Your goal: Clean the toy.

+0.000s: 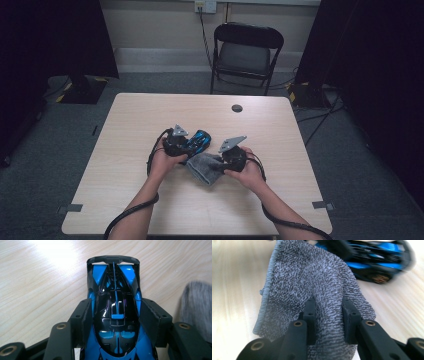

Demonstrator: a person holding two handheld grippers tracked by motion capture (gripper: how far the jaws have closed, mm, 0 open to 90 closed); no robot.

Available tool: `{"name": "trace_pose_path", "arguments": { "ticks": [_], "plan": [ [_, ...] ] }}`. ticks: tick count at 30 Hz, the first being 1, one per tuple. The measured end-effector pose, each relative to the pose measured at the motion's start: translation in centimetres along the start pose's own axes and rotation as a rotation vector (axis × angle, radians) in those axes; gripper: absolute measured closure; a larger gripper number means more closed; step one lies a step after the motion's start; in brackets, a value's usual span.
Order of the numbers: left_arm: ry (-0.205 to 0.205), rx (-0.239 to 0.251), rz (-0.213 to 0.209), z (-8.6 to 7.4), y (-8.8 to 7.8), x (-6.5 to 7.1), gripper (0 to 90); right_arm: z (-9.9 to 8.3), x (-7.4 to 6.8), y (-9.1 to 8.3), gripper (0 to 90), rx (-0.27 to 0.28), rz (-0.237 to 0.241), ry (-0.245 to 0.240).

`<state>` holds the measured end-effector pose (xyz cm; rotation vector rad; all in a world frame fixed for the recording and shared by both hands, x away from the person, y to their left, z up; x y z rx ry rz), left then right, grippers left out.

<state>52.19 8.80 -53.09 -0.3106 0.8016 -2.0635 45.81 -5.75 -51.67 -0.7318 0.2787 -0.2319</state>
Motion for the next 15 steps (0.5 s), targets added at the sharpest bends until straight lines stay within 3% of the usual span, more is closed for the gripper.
{"name": "trace_pose_path", "arguments": {
  "ticks": [7,11,15],
  "plan": [
    [0.005,0.008,0.009,0.0,0.0,0.0,44.5,0.7,-0.8,2.6,67.9,-0.049,0.047,-0.052],
    [0.003,0.009,0.012,0.0,0.0,0.1,44.6,1.0,-0.6,3.4,61.1,-0.06,0.053,-0.048],
    [0.003,0.009,0.012,0.0,0.0,0.1,44.6,0.9,-0.2,3.1,49.5,-0.035,0.049,-0.002]
  ]
}}
Point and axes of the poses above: each handheld gripper's, and its own axes: y roughly forward along the jaws, z roughly out of its top, x roughly to its right, the point moved 8 cm from there along y, roughly forward along the jaws, and after that the axes turned 10 degrees about z, right-handed, at the moved point
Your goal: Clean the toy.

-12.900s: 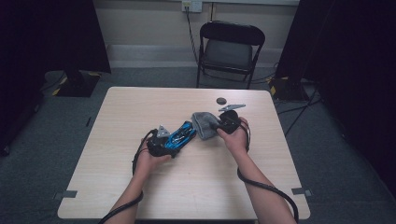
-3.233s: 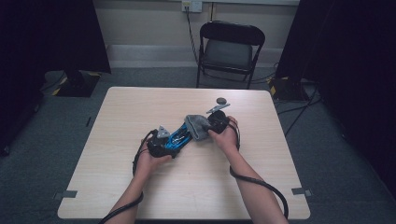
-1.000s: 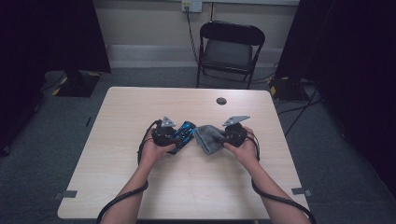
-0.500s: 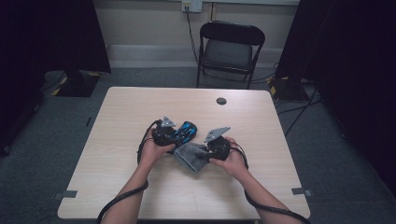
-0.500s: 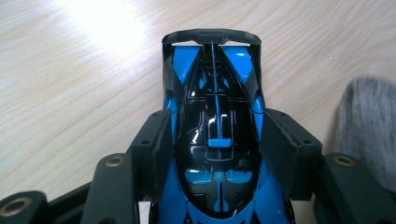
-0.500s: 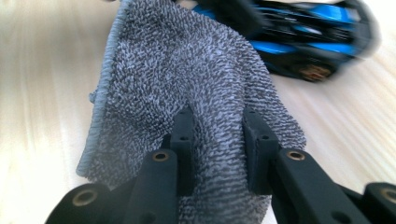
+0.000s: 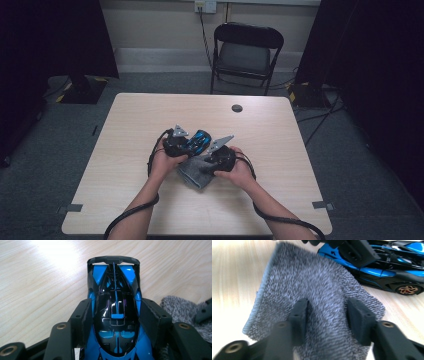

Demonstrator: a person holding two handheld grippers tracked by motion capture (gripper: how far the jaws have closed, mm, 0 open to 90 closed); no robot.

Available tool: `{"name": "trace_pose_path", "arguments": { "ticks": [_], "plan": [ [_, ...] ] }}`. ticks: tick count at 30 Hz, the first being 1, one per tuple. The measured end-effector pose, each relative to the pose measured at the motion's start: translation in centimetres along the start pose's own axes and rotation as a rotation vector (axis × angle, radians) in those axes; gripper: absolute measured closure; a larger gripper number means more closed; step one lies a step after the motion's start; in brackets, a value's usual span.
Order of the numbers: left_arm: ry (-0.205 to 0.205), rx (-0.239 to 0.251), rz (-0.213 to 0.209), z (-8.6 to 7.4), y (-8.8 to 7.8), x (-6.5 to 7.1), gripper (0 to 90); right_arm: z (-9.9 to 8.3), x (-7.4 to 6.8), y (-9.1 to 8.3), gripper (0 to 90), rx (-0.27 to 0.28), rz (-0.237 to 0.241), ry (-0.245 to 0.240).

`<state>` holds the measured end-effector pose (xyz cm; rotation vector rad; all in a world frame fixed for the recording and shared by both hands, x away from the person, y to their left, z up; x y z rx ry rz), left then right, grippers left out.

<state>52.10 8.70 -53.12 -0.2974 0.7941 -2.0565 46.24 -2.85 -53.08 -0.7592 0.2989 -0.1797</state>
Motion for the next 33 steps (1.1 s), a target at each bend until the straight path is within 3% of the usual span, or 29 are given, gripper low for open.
{"name": "trace_pose_path", "arguments": {
  "ticks": [6,9,12,17,24,28,33],
  "plan": [
    [0.0,-0.002,0.0,0.0,0.0,0.0,44.6,-0.3,0.6,-2.0,47.4,0.041,-0.023,0.05],
    [-0.003,0.0,0.004,0.0,0.0,0.0,44.6,-0.5,0.7,-3.0,52.3,0.068,-0.031,0.07],
    [0.002,-0.003,0.007,0.0,0.0,0.0,44.6,-1.0,0.8,-3.5,57.3,0.052,-0.046,0.077],
    [0.008,-0.004,0.01,0.0,0.0,0.1,44.6,-2.0,1.2,-3.0,58.5,0.013,-0.068,0.088],
    [0.001,0.004,0.012,0.0,0.0,0.1,44.6,-1.4,2.7,-2.0,56.1,0.022,-0.134,0.13],
    [-0.002,0.003,0.01,0.0,0.0,0.1,44.6,-0.3,2.1,-1.8,47.9,0.08,-0.099,0.15],
    [-0.002,0.004,0.012,0.0,0.0,0.0,44.6,-0.4,1.1,-0.3,39.4,0.058,-0.076,0.14]
  ]
}}
Point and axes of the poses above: each handheld gripper's, and its own axes: y roughly forward along the jaws, z roughly out of its top, x roughly to its right, the point moved 8 cm from there along y, roughly forward along the jaws, and after that the axes turned 10 degrees about z, right-handed, at the moved point
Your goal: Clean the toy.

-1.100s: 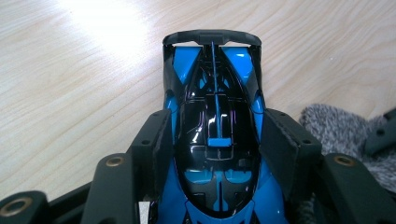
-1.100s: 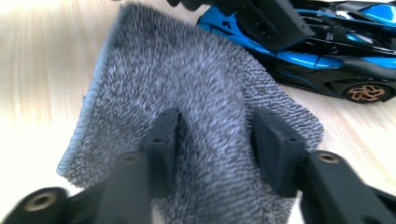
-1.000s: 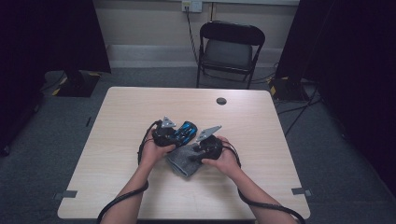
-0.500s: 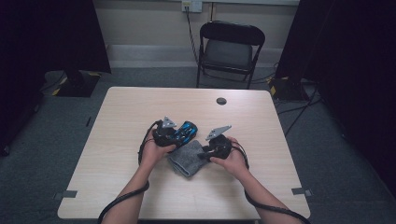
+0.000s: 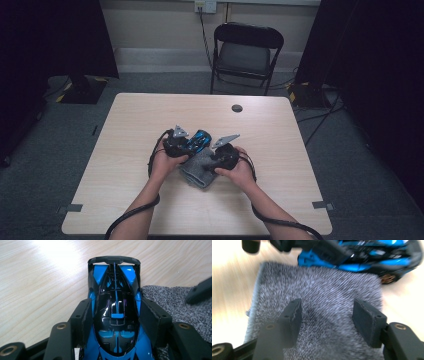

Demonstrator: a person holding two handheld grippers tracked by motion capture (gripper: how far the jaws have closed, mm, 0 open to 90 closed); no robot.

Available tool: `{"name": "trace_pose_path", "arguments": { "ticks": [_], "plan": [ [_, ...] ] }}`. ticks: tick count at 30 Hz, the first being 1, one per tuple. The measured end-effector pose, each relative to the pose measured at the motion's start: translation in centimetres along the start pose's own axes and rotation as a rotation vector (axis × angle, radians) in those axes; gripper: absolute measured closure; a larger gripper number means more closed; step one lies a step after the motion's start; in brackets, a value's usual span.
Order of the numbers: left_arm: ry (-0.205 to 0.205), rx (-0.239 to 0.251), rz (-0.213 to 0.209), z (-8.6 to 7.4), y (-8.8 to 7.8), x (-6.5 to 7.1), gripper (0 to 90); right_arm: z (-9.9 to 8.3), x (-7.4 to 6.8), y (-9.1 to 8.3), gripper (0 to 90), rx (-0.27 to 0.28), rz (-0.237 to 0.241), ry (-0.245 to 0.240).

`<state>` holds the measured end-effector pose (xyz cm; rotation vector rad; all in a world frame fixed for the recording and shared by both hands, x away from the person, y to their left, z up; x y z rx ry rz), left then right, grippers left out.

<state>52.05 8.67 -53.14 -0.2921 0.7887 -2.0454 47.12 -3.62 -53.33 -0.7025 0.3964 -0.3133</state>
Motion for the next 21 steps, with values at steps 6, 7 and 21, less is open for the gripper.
{"name": "trace_pose_path", "arguments": {
  "ticks": [6,7,21],
  "plan": [
    [0.018,-0.019,0.015,0.0,-0.1,0.1,44.5,-0.2,0.3,1.5,40.5,-0.004,-0.051,-0.003],
    [0.022,-0.025,0.017,0.1,-0.1,0.1,44.7,0.0,0.5,1.7,42.3,-0.004,-0.062,-0.003],
    [0.003,-0.039,0.023,0.1,-0.1,0.1,45.2,0.9,1.6,1.7,74.4,-0.019,-0.097,0.006]
  ]
}}
Point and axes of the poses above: each handheld gripper's, and its own axes: y roughly forward along the jaws, z roughly out of its top, x roughly to its right, the point moved 8 cm from there along y, roughly forward along the jaws, and after that the axes turned 10 degrees about z, right-handed, at the moved point
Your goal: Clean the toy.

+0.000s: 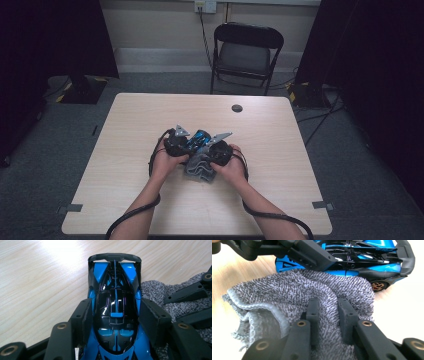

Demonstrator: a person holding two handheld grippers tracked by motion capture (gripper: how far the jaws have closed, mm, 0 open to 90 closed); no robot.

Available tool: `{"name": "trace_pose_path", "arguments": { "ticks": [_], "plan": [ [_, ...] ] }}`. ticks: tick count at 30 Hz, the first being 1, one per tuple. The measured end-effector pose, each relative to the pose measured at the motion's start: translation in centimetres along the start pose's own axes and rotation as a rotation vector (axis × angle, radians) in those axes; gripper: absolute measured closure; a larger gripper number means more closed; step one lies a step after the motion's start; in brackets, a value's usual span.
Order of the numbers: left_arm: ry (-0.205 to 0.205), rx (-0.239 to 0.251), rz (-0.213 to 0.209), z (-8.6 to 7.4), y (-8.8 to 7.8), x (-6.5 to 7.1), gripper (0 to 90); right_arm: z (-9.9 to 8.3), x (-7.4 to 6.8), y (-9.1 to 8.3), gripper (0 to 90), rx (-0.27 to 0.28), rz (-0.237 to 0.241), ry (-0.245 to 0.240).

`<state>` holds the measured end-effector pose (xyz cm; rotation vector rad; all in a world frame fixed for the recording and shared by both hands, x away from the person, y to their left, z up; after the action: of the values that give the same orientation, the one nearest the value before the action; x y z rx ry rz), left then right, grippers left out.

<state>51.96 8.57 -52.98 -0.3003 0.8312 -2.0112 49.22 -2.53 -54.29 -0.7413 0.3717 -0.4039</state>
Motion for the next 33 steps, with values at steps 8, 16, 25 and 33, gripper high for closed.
{"name": "trace_pose_path", "arguments": {
  "ticks": [8,16,25,33],
  "plan": [
    [-0.007,0.004,-0.003,0.0,0.0,0.0,45.2,-0.1,0.9,-0.4,77.1,0.014,-0.029,0.03],
    [-0.015,0.008,-0.007,-0.1,0.0,0.0,45.2,-0.1,2.5,-0.9,77.5,0.028,-0.059,0.072],
    [-0.016,0.007,-0.004,-0.1,0.0,-0.1,45.2,0.1,3.5,-1.1,78.8,0.024,-0.075,0.094],
    [-0.022,0.006,-0.007,-0.1,0.0,0.0,45.2,0.1,4.5,-1.5,80.7,0.029,-0.089,0.118]
  ]
}}
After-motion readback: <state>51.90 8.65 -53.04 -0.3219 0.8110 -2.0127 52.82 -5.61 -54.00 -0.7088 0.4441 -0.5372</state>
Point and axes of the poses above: each handheld gripper's, and its own axes: y roughly forward along the jaws, z roughly out of its top, x roughly to its right, the point moved 8 cm from there along y, roughly forward along the jaws, and after that the axes turned 10 degrees about z, right-handed, at the moved point
